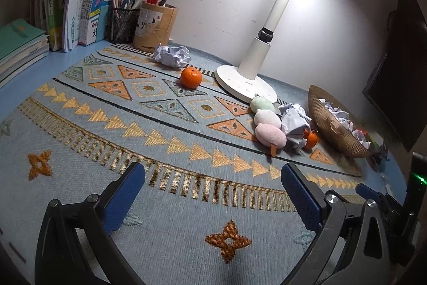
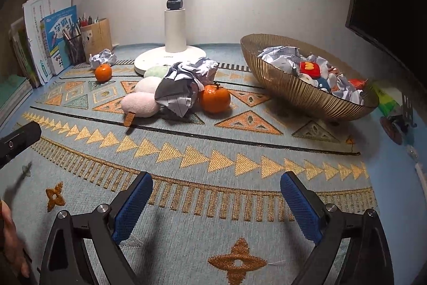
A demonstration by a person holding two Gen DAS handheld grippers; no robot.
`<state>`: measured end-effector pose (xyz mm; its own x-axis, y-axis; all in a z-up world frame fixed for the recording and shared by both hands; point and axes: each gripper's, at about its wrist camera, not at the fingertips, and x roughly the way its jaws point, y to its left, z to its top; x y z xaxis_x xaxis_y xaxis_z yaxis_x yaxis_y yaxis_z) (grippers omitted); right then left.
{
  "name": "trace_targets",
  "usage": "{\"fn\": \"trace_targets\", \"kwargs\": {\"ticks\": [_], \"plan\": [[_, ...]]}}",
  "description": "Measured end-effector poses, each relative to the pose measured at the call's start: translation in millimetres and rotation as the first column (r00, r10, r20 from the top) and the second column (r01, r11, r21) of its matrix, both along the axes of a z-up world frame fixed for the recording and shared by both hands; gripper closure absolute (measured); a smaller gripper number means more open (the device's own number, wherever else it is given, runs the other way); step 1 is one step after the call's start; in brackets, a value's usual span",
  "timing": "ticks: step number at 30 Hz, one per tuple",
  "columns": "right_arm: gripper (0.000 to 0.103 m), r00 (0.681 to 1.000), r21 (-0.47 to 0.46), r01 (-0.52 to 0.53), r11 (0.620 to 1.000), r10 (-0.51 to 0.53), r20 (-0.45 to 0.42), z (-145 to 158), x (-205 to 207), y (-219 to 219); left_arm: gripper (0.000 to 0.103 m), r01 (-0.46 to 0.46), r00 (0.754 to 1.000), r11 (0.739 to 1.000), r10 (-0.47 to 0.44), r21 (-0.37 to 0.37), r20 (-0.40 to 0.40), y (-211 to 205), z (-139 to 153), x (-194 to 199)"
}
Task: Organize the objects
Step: 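Move both open tools back toward the mandarin oranges, then grasp a mandarin orange with each tool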
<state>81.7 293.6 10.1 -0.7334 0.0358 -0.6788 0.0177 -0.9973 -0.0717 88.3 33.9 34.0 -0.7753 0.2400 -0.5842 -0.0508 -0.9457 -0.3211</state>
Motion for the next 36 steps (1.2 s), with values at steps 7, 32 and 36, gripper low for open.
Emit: {"fn": "trace_targets", "kwargs": {"ticks": [7,32,36], "plan": [[0.031,0.989,-0.032,-0.026,0.999,0.030,0.143,-2.8,-53.6,12.7,0.001,0.059,0.998,0.992,-0.056,-0.111,0.036,7.4,7.1,-20.6],[0.063,0.988,-0.059,-0.067,0.996,0.074,0.136,-16.5,-145.0,16.8,0.068,0.117,0.980,0.984,-0.091,-0.138,0.178,-0.1,-21.2,-222.2],[0.063,0.990,-0.099,-0.082,0.992,0.092,0.104,-9.4,-135.9,23.9,0.068,0.091,0.985,0.989,-0.072,-0.119,0.154,-5.0,-18.1,-206.9]]}}
